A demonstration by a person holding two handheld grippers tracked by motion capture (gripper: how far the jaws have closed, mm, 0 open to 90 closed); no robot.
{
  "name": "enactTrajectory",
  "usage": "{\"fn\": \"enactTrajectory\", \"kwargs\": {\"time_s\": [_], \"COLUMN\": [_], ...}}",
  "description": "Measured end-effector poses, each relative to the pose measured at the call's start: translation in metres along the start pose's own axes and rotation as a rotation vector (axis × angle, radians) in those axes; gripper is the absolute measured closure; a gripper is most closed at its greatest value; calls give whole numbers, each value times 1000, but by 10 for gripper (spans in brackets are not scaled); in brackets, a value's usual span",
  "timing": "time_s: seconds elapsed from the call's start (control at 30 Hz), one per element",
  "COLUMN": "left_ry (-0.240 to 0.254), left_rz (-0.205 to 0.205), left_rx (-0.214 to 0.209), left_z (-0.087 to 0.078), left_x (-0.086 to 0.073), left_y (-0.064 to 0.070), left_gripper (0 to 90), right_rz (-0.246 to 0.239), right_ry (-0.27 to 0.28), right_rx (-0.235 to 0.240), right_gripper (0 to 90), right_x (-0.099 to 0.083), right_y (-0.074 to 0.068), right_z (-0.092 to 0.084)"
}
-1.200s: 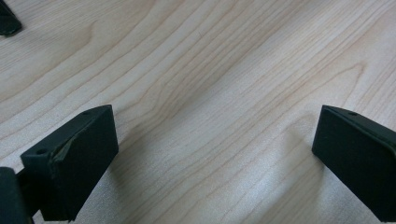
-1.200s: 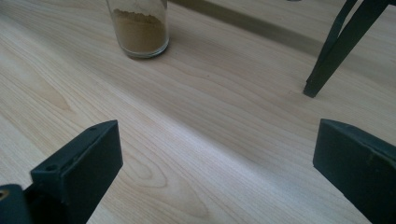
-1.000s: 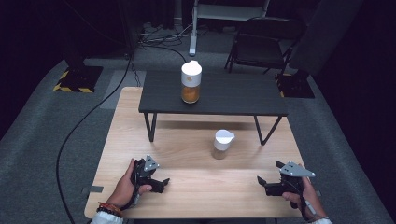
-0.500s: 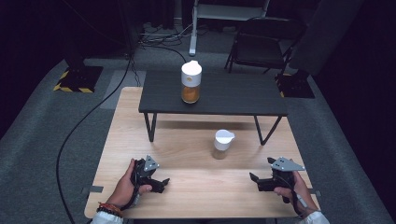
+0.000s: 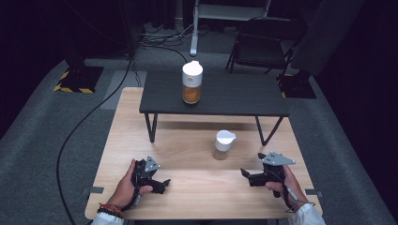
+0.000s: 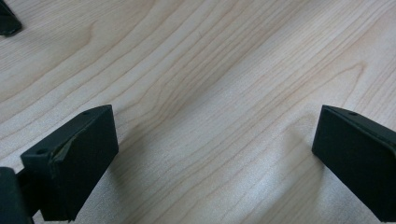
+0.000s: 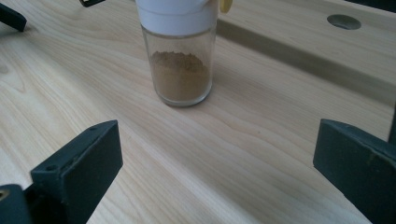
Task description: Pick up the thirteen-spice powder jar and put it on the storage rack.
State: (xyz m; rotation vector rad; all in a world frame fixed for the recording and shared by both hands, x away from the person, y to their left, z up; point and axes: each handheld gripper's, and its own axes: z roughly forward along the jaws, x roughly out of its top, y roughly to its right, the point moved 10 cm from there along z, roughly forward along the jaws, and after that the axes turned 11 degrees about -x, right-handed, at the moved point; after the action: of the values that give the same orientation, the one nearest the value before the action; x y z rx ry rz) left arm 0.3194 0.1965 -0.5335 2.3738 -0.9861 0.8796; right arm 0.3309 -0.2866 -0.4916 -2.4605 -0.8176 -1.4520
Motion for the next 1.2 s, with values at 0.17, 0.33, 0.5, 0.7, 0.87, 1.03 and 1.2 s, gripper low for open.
{"fn": "enactTrajectory", "kwargs": {"time_s": [0.17, 0.33, 0.5, 0.7, 0.87, 1.03, 1.2], "left_ry": [0, 0, 0, -1, 0, 0, -1], "left_rz": [0, 0, 0, 3, 3, 3, 3], "left_rx": [0, 0, 0, 1, 0, 0, 1], "left_z": [0, 0, 0, 0, 0, 0, 0], "left_x": [0, 0, 0, 0, 0, 0, 0], "left_y": [0, 0, 0, 0, 0, 0, 0], "left_gripper": [0, 0, 0, 0, 0, 0, 0], "right_rz": [0, -5, -10, -14, -29, -36, -36], "right_ry": [4, 3, 0, -11, -23, -32, -34], "right_rx": [9, 23, 34, 51, 60, 62, 65], "right_gripper": [10, 10, 11, 11, 11, 12, 13], "right_x": [6, 13, 18, 20, 23, 26, 29], "right_y": [-5, -11, -16, -19, -25, -33, -38], "right_z": [9, 19, 29, 38, 47, 55, 63]}}
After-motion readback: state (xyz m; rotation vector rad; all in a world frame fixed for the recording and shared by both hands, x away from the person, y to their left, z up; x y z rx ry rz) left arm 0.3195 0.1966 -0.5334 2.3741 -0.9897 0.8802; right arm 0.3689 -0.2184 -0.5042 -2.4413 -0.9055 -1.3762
